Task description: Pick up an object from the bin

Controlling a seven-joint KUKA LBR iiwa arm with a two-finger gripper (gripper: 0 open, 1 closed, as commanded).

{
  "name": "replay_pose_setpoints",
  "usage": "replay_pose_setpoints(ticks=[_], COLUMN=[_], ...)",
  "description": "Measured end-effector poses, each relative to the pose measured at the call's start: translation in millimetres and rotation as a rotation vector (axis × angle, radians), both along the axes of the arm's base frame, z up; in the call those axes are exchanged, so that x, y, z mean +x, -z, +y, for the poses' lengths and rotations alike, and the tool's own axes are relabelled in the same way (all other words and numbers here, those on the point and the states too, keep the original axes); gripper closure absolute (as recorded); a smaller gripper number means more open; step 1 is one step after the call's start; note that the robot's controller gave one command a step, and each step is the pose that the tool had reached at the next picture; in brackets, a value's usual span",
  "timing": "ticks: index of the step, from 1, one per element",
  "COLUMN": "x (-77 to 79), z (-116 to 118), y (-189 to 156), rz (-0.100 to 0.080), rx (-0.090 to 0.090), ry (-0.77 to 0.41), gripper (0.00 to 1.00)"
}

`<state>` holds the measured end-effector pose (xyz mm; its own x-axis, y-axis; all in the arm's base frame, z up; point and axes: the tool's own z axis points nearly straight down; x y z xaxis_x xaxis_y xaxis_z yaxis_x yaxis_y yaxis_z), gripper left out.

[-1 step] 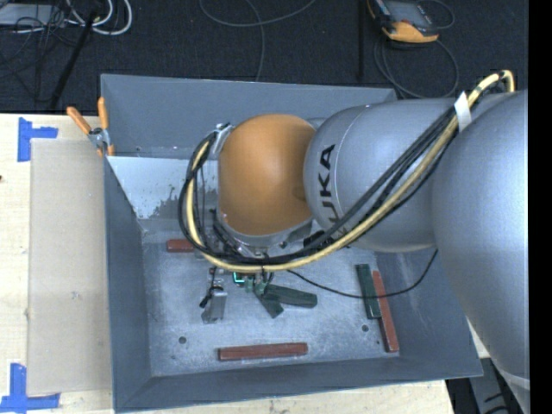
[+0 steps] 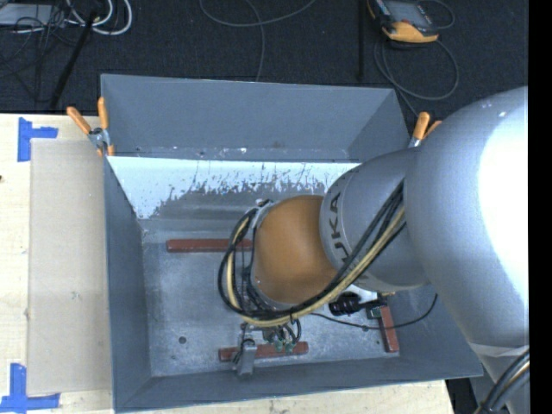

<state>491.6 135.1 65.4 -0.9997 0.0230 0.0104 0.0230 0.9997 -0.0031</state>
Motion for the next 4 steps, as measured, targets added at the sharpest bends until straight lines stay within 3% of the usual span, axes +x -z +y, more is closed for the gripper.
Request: replay_pose_setpoints(ticks=[1, 2, 3, 4], x=[-14.3, -14.6, -13.9, -16.5], z=[-54.3, -52.0, -52.0, -51.9], y=[-5.5, -5.7, -5.2, -4.0], rz=[-0.017, -0.015, -0.018, -0.009], rx=[0.002, 0.004, 0.005, 0.004], ry=[0.016, 0.016, 0.018, 0.018], gripper=[0.0, 1.0, 0.0, 1.0])
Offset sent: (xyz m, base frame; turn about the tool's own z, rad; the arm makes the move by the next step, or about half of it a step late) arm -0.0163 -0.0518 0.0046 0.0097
